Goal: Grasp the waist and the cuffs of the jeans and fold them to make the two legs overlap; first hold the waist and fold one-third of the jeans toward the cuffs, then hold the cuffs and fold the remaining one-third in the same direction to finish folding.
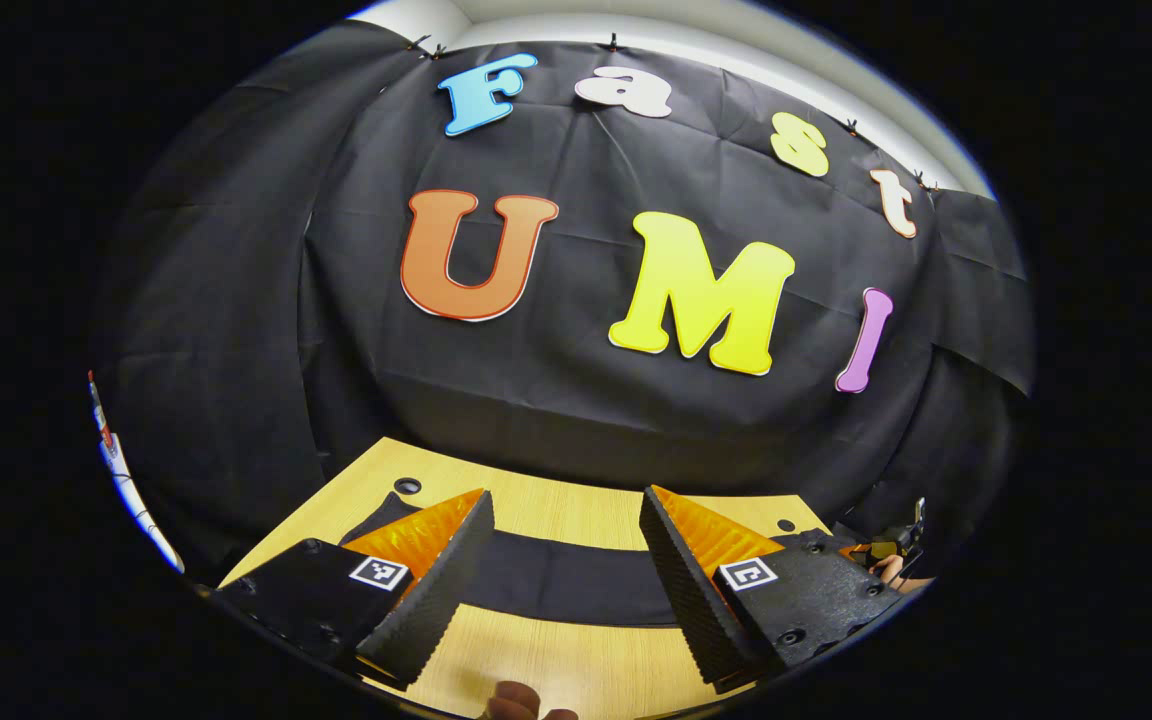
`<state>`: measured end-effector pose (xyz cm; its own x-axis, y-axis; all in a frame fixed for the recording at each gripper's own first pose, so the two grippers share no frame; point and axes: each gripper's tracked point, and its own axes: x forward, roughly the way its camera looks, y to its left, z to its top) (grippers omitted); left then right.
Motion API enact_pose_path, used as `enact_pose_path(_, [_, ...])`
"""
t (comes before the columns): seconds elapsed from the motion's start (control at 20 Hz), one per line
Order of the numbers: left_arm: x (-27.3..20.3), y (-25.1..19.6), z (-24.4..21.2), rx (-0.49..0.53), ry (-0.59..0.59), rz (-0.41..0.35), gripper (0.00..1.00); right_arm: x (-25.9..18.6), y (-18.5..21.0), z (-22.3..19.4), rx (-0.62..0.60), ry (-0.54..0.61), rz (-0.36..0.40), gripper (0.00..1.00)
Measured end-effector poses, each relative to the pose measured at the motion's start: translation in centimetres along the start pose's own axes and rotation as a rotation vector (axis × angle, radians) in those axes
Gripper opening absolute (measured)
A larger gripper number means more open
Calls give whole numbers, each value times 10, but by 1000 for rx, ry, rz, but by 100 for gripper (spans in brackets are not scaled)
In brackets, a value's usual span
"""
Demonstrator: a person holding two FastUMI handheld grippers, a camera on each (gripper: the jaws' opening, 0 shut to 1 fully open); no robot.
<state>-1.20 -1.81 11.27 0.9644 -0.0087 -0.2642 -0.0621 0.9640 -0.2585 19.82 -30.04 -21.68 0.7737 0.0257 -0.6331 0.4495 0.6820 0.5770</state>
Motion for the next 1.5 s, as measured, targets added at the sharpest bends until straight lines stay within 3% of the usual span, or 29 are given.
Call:
enact_pose_path(0.25, [-1, 1, 1, -13, -2, -8, 97, -34, 50, -1, -282, -91, 29, 2])
enact_pose_path(0.55, [-7, 13, -3, -19, 6, 5, 97, -64, 111, -25, -491, -156, 92, 2])
enact_pose_path(1.15, [-27, 43, -9, -31, 10, 59, 97, -95, 214, -114, -621, -124, 268, 2])
enact_pose_path(1.5, [-38, 67, -11, -46, 5, 94, 97, -105, 266, -197, -760, -61, 379, 2])
